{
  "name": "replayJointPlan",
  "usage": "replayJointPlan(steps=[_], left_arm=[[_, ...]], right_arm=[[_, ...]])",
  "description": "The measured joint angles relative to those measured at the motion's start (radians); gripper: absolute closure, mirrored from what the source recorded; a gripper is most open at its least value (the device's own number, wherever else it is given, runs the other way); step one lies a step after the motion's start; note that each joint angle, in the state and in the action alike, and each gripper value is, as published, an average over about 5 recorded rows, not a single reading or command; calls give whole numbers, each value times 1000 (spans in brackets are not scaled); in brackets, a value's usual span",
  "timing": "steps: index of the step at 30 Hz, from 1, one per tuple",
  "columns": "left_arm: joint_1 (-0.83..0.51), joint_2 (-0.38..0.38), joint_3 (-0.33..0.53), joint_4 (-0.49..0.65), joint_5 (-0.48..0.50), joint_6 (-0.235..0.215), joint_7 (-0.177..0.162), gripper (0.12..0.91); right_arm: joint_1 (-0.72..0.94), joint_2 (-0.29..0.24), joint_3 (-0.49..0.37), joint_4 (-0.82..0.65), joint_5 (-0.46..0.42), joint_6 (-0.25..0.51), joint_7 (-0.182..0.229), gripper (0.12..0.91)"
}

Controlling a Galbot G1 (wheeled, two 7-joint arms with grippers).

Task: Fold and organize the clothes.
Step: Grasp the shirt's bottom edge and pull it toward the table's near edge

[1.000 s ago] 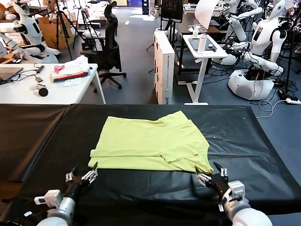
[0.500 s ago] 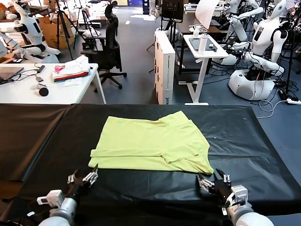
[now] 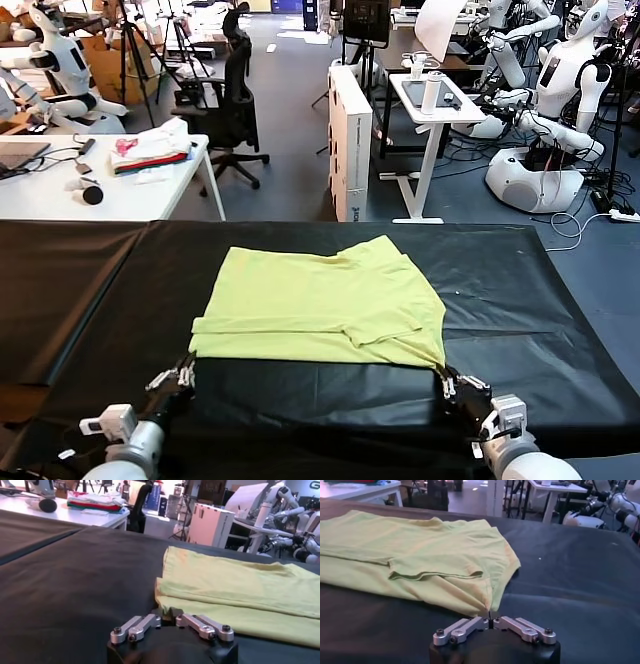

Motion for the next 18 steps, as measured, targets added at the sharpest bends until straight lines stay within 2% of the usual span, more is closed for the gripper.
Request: replayJointPlan(steps=[7,12,18], left_arm=[[94,29,-42,-47,15,-23,3,878],[176,23,-55,-80,41,-51,11,874],[232,20,-68,-100,41,-57,12,871]], right_arm=[[-64,-41,53,84,73,-75,30,886],[-98,-46,66,112,74,-89,30,886],[-118,-42,66,126,70,-96,30,886]])
